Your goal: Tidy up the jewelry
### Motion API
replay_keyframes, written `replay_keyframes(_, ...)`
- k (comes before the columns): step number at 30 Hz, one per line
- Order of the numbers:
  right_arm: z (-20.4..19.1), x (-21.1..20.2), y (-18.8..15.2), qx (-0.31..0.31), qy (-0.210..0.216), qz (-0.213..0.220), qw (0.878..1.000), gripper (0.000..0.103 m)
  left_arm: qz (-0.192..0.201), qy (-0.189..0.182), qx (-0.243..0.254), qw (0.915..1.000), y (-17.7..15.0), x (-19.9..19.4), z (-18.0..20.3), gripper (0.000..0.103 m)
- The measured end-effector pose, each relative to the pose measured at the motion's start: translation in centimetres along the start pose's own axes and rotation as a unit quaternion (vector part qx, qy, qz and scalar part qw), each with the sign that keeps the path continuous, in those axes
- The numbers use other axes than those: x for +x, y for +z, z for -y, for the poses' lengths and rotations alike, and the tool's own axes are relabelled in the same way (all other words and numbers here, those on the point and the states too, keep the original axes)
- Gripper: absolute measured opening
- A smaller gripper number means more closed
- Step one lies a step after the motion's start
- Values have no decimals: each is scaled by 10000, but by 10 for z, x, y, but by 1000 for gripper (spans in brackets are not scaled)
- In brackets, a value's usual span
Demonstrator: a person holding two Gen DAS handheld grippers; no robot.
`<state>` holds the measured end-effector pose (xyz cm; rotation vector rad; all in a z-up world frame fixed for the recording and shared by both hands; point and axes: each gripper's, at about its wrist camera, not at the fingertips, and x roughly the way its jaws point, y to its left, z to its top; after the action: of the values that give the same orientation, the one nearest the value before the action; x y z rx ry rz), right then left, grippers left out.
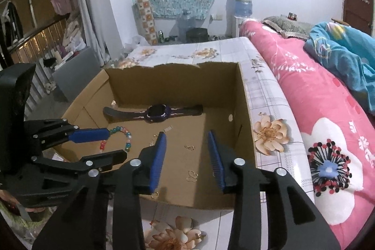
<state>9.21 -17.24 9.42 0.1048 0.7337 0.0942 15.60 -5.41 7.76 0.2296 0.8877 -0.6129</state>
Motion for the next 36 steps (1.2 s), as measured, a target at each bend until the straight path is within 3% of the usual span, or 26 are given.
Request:
replay_keyframes(9, 9, -40, 0, 126, -16, 403, 9991, 59, 388, 177, 85, 9991, -11, -37, 9, 71)
replay_keyframes(14, 41, -81, -1, 321, -363, 736, 9961, 69, 624, 305, 31, 9976, -21, -61, 6, 80)
replay_keyframes(17, 63, -101, -7, 363, -794, 760, 9933, 73, 725, 338, -51, 9968, -31, -75, 3, 84)
replay_keyframes(21, 81, -114, -25, 314, -1304, 529, 9896, 79, 758, 345, -125, 9964, -51, -85, 1, 86)
replay_keyframes(24, 82, -113, -43, 284, -1401, 278, 9893, 85, 615, 351, -123, 9974, -68, -81, 4, 87)
replay_keyframes(31, 60, -77, -103, 23, -1180, -708, 9905, 89, -47, 262, -144, 9995, -120, -59, 16, 87)
replay_keyframes(36, 37, -48, -135, -74, -808, -1247, 9889, 89, -555, 111, -512, 9971, -154, -46, 17, 87)
